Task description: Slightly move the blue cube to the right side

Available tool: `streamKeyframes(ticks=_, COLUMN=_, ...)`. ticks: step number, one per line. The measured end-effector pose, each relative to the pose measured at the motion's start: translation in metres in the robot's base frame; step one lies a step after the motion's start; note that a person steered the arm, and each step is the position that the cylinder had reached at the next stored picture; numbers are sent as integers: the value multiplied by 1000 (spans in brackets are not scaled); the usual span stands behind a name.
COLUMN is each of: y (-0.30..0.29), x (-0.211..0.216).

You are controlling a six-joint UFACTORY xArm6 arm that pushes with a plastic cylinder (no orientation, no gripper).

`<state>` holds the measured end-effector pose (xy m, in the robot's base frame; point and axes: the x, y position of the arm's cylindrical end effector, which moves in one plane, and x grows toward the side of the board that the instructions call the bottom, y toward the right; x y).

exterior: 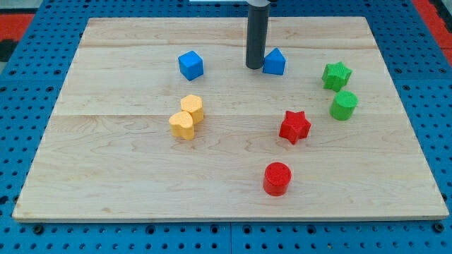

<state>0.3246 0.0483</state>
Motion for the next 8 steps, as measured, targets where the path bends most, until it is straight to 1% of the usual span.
streamKeyframes(ticks=2, y=14, x=-7)
streamKeyframes(ticks=3, y=43, x=-7)
streamKeyframes(ticks=4, y=22, x=-23)
streamKeyframes(ticks=5, y=-41, x=-54)
streamKeyframes(ticks=6, y=-131, x=-67)
streamKeyframes(ticks=7, y=-175, x=-46)
streamKeyframes(ticks=8, y=-185, x=-4)
